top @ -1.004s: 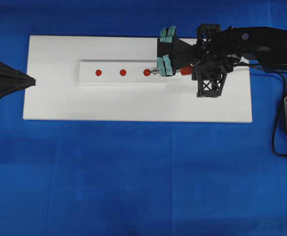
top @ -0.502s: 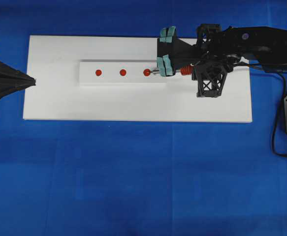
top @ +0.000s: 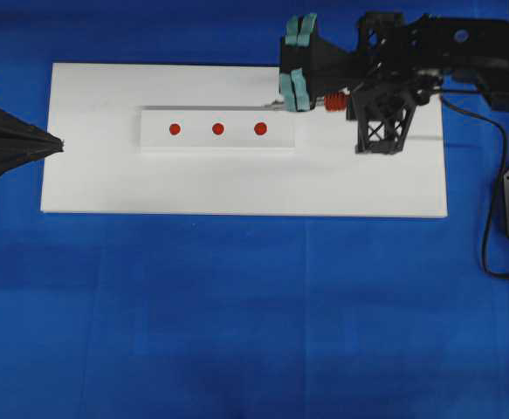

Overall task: Touch the tip of the soldering iron to the mark.
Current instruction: 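Lift the iron tip up and away from the dots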

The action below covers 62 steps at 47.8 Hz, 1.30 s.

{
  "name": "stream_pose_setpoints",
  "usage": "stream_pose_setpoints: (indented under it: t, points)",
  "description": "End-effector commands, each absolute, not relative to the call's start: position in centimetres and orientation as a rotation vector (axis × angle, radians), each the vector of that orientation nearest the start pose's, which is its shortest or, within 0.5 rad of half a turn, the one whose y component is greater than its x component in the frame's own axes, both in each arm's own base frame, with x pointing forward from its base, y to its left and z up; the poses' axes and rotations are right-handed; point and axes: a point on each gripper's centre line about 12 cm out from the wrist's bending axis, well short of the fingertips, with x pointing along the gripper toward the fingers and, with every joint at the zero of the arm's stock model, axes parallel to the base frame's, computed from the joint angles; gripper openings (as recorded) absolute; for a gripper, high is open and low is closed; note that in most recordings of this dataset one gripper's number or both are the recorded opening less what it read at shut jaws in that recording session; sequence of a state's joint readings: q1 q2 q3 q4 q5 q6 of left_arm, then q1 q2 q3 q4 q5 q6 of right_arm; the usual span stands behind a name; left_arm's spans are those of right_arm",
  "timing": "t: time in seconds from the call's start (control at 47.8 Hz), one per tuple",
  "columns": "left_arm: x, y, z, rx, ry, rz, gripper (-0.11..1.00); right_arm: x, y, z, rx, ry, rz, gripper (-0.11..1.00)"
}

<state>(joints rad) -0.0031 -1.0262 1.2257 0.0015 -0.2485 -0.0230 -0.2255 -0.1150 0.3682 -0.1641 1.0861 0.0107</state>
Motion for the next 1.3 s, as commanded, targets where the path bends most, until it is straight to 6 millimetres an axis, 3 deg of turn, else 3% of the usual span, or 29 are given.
stream_pose_setpoints:
  t: [0.0,0.167,0.314,0.983,1.276]
  points:
    - [18.7,-0.1,28.6,-0.022,-0.069,-0.007,0.02,32.9,-9.5,27.6,-0.014,1.288,-0.291,0.06]
    - [18.7,-0.1,28.6,-0.023,-0.072,-0.006,0.02,32.2,-9.6,30.9,-0.024,1.278,-0.317,0.06]
    - [18.7,-0.1,28.6,-0.023,-0.072,-0.007,0.02,31.8,-9.6,32.2,-0.023,1.284,-0.330,0.06]
    - [18.7,-0.1,28.5,-0.023,-0.069,-0.007,0.02,31.9,-9.4,32.0,-0.021,1.281,-0.325,0.06]
    - [18.7,-0.1,28.5,-0.023,-0.067,-0.007,0.02,31.5,-6.8,31.7,0.025,1.270,-0.326,0.06]
